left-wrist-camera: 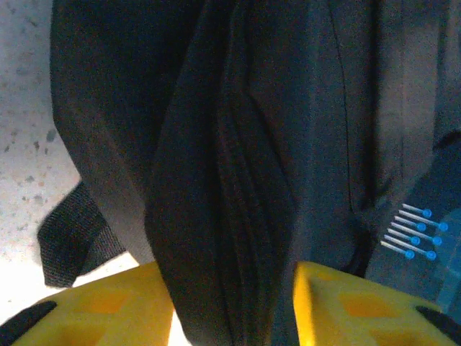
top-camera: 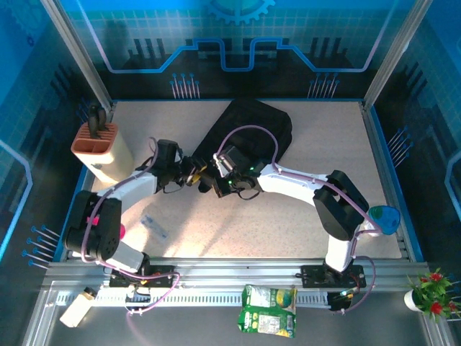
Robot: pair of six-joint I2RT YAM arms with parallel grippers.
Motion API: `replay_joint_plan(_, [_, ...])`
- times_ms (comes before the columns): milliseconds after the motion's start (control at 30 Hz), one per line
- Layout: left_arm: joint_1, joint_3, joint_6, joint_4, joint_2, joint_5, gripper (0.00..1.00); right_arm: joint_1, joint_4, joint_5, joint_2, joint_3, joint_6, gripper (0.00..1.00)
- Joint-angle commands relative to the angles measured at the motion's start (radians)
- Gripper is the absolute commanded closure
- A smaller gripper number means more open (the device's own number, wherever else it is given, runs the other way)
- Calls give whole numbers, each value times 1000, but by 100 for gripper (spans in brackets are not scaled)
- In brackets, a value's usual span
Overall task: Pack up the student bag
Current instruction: Zip the student bag at the top-center of the table.
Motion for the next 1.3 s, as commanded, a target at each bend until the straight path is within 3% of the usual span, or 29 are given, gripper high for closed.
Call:
replay_joint_plan(0, [-4,18,-27,26,29,-16,71,13,-33,21,-62,-34,33,98])
replay_joint_plan(200, [-2,44,3,-9,49,-60,94,-9,-36,119,-143,-155,74,98])
replay_joint_plan(433, [1,69,34,-44,61,-76,97,-62,-64,213,-237,-257,69,96])
replay_joint_plan(600, [2,79,58,-69,63,-69,98,-133,-88,214,-272,-278,15,97])
replay_joint_plan(800, [4,88,108,-126,61,-66,100,-227,-183,158,-234,-212,-97,97])
replay_joint_plan(1067, [7,80,157,-165,47,-68,100,-333,-254,182,-216,-147,-163,89])
replay_joint_plan(1267, [7,88,186,-178,50,-53,100,-375,-311,171,-174,-65,-201,91])
